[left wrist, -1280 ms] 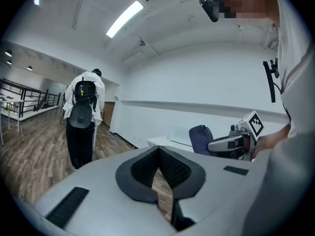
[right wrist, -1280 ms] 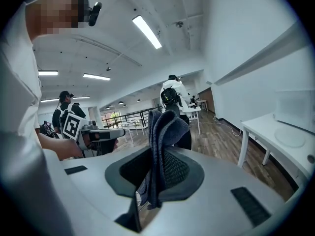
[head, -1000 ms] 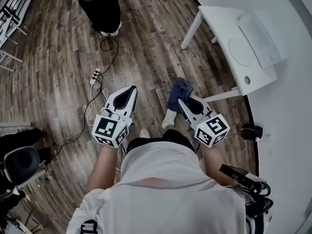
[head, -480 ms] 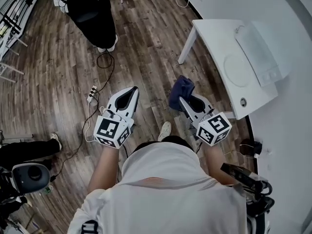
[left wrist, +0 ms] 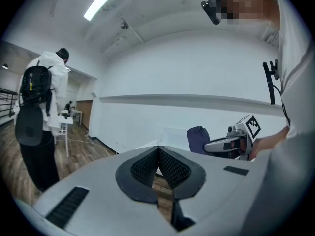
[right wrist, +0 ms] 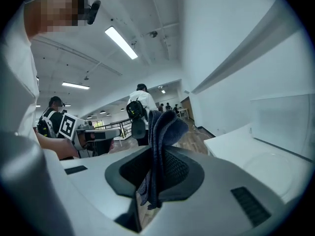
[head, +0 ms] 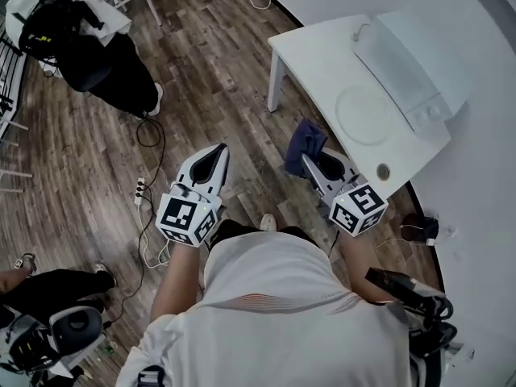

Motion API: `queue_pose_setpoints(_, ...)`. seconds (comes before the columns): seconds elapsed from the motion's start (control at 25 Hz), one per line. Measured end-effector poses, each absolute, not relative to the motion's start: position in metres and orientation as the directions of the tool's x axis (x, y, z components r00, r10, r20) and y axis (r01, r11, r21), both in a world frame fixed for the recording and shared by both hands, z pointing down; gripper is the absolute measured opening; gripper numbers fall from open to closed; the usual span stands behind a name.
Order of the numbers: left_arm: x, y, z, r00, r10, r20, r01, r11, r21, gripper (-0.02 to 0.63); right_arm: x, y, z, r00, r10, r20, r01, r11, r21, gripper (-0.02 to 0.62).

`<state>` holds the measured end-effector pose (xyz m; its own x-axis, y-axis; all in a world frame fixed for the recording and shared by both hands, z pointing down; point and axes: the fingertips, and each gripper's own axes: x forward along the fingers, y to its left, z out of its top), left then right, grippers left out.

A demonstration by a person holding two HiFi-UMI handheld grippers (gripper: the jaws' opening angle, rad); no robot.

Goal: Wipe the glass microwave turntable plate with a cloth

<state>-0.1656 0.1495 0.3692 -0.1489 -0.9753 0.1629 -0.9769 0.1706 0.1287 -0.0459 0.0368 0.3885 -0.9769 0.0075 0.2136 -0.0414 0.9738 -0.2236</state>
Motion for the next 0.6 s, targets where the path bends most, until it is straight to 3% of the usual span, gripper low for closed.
queue_pose_setpoints(0.6,-0.128,-0.111,0.382,0.385,-0.908,0.163,-0.918,-0.359,0.167,0.01,0.041,-0.142,0.397,-0.815,-0.518,0.259,-0.572,0.789,-0.223,0.061)
